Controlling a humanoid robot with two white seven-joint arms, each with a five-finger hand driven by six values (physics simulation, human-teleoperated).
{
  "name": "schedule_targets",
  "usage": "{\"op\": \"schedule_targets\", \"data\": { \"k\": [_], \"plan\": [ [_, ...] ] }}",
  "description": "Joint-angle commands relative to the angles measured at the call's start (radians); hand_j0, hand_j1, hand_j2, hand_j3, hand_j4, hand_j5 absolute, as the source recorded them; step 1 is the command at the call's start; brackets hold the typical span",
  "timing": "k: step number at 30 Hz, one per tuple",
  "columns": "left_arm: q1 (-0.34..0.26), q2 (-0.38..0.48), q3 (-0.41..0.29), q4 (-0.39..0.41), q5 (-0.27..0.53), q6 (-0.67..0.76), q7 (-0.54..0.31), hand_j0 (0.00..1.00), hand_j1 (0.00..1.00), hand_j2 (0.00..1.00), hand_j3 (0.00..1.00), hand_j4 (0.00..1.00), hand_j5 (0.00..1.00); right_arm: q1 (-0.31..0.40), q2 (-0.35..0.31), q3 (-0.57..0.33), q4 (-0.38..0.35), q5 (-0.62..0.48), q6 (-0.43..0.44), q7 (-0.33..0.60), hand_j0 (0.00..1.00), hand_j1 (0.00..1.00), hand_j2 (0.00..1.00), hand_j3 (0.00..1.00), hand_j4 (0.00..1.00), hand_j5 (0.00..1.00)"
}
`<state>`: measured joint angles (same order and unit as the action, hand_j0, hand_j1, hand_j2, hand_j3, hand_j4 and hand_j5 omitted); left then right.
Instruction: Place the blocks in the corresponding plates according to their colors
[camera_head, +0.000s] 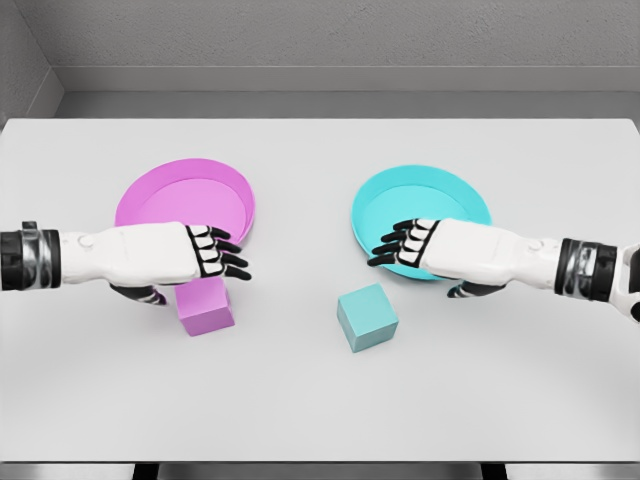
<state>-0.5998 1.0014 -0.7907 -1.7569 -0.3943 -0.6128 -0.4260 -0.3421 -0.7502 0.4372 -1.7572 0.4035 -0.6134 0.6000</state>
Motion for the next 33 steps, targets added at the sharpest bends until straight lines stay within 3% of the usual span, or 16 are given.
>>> {"op": "schedule_targets", "data": {
  "k": [1,13,26,33],
  "plan": [
    [0.0,0.003,0.001,0.004,-0.021,0.002,0.001,1.0,1.0,1.0,1.0,1.0,1.0,-0.002,0.005,0.066,-0.001,-0.002,0.002,0.0,1.0,1.0,1.0,1.0,1.0,1.0],
    [0.009,-0.012,-0.016,0.025,-0.104,0.002,0.001,1.0,1.0,1.0,1.0,1.0,1.0,-0.103,0.015,0.219,-0.002,-0.002,0.002,-0.003,1.0,1.0,1.0,1.0,1.0,1.0],
    [0.011,-0.029,-0.044,0.025,-0.15,0.002,0.001,1.0,1.0,1.0,1.0,1.0,1.0,-0.13,0.045,0.227,-0.001,0.014,0.002,-0.006,1.0,1.0,1.0,1.0,1.0,1.0],
    [0.011,-0.047,-0.053,0.027,-0.172,0.002,0.001,1.0,1.0,1.0,1.0,1.0,1.0,-0.129,0.041,0.227,0.001,0.123,0.002,-0.002,1.0,1.0,1.0,1.0,1.0,1.0]
  ]
}}
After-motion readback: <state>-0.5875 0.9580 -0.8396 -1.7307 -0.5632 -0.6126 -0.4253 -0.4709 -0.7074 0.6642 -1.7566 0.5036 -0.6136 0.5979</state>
